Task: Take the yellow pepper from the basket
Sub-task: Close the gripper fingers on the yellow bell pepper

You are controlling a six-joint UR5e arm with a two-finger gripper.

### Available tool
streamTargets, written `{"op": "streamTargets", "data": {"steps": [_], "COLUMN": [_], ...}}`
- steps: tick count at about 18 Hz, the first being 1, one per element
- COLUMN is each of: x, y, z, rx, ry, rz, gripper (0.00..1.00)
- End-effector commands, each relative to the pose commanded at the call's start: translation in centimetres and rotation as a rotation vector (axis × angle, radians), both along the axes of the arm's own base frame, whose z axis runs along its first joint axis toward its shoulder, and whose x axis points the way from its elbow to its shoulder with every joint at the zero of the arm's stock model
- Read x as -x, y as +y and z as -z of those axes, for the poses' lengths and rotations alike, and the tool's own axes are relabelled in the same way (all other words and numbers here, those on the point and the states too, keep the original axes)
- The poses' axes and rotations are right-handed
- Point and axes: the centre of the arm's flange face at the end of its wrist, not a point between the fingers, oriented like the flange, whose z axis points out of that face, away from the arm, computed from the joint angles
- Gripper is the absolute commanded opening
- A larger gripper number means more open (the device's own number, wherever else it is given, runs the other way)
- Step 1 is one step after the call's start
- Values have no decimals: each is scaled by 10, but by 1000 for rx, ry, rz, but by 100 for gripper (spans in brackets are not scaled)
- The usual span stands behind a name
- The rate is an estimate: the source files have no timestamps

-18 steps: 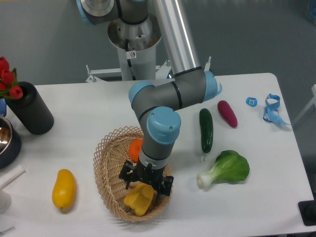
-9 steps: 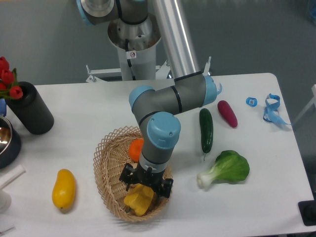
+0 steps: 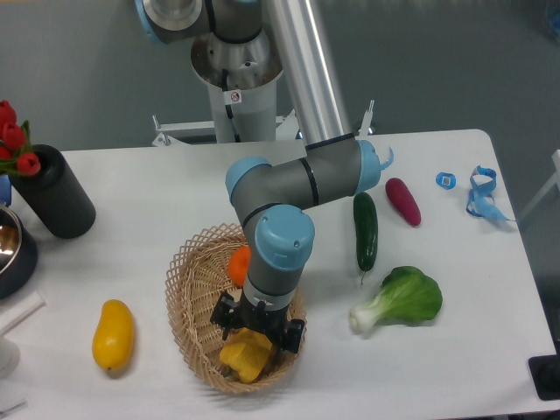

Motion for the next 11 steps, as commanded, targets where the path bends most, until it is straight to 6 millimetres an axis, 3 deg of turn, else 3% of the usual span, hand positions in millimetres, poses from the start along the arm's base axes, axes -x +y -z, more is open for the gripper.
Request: {"op": "streamTargets", "data": {"steps": [11], "x": [-1], "y": [-2], "z": [9], "rx": [21], "ry": [22], "rz": [-1], "gripper": [100]}}
